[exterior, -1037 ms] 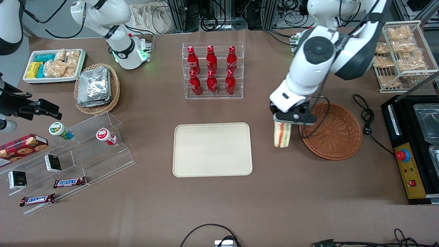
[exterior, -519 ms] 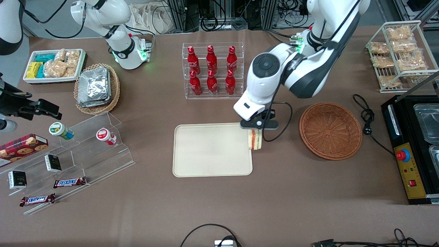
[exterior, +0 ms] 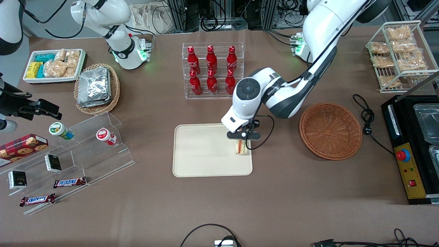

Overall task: Place sandwich from basket to tray
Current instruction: 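Carry the sandwich over the cream tray with the left gripper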

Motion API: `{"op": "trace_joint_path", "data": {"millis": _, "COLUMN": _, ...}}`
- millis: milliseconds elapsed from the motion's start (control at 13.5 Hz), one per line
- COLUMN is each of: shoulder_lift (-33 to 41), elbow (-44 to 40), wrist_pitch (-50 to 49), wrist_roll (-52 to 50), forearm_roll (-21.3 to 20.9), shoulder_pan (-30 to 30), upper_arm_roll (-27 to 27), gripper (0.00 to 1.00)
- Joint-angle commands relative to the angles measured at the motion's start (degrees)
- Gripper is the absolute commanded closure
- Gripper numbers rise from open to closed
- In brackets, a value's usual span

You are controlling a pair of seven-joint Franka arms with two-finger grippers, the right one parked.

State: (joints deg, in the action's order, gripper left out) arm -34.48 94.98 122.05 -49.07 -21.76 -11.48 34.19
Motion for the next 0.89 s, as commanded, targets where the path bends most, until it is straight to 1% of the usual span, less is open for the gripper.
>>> {"op": "trace_joint_path", "data": {"millis": 0, "shoulder_lift": -3.66, "elbow": -2.26, "wrist_pitch": 2.39, "wrist_roll": -4.44, "forearm_roll": -4.6, "shoulder_pan": -3.09, "upper_arm_roll": -0.35, "gripper": 0.92}}
{"op": "trace_joint_path", "data": {"millis": 370, "shoulder_lift": -6.12, "elbow": -2.26, "wrist_pitch": 3.55, "wrist_roll": -4.9, "forearm_roll": -5.05, "shoulder_pan": -3.64, "upper_arm_roll": -0.53, "gripper": 0.92}}
{"op": "trace_joint_path", "data": {"millis": 519, "shoulder_lift": -7.26, "elbow": -2.26, "wrist_pitch": 3.72, "wrist_roll": -5.07, "forearm_roll": -6.8, "shoulder_pan": -3.73, "upper_arm_roll": -0.53, "gripper": 0.93}}
{"op": "trace_joint_path", "data": {"millis": 667, "shoulder_lift": -7.71, "elbow": -2.26, "wrist_pitch": 3.72, "wrist_roll": -5.68, "forearm_roll": -7.07, "shoulder_pan": -4.17, "upper_arm_roll": -0.53, "gripper": 0.92}}
{"op": "trace_joint_path", "data": {"millis": 815, "shoulder_lift": -8.32, "elbow": -2.26, "wrist_pitch": 3.72, "wrist_roll": -6.21, "forearm_roll": -8.21, "shoulder_pan": -4.17, "upper_arm_roll": -0.53, "gripper": 0.92}}
